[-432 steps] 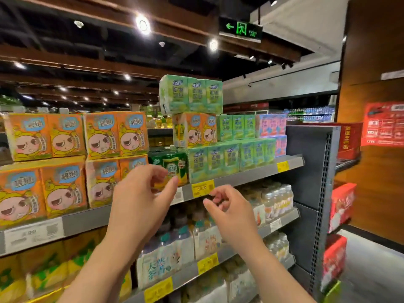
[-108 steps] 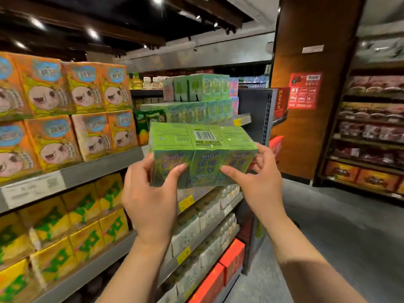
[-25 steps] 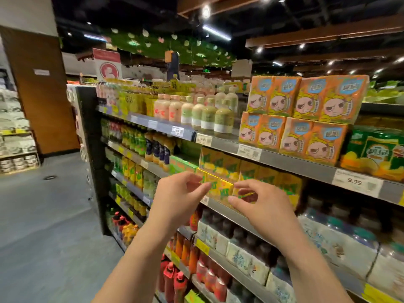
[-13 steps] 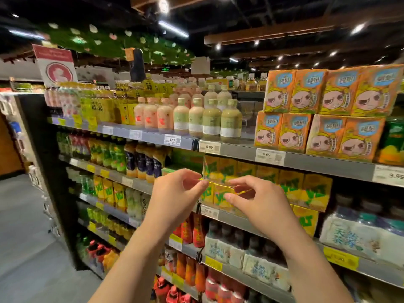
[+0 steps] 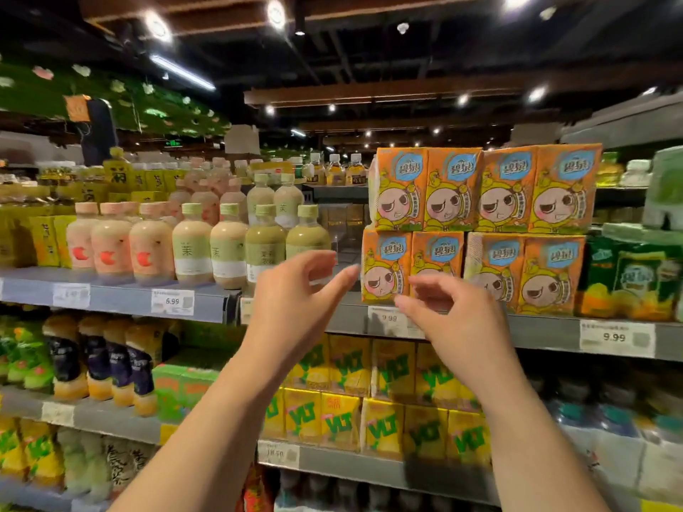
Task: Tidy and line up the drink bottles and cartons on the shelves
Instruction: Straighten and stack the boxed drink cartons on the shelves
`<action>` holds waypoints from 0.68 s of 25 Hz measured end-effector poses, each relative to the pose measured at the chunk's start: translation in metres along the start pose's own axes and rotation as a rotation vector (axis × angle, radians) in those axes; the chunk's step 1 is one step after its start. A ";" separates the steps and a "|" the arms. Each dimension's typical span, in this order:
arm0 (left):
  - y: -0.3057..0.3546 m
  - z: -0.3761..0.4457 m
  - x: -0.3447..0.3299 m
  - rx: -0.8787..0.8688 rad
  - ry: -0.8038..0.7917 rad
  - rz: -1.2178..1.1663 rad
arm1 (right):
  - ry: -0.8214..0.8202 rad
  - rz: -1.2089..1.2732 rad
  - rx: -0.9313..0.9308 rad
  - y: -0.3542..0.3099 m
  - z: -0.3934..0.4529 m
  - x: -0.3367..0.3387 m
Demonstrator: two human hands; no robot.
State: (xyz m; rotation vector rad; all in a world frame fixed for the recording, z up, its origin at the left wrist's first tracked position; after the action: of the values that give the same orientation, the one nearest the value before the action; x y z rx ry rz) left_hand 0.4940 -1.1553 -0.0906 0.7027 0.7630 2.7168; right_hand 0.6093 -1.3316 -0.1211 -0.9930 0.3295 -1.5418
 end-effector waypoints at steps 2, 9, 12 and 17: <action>0.011 0.026 -0.021 -0.061 -0.007 -0.004 | 0.204 -0.014 0.000 0.002 0.021 0.031; 0.014 0.092 -0.077 -0.117 -0.124 0.110 | 0.418 -0.261 0.030 -0.023 0.077 0.074; 0.004 0.101 -0.079 -0.113 -0.114 0.043 | 0.404 -0.257 -0.002 -0.028 0.086 0.068; -0.004 0.104 -0.068 -0.115 -0.085 -0.033 | 0.426 -0.226 -0.004 -0.032 0.085 0.063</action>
State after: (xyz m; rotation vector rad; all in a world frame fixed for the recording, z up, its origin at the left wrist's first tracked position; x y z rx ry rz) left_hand 0.6049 -1.1309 -0.0408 0.7660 0.5893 2.6575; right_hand 0.6556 -1.3541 -0.0231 -0.7156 0.5315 -1.9602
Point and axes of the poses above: each hand's wrist, its own z-axis towards the middle knuckle, its own x-axis out of the back of the hand, y = z × x, the point moved 8 cm from there along z, towards the middle knuckle, and after that the axes turned 1 degree about z, right-handed, at the moved point
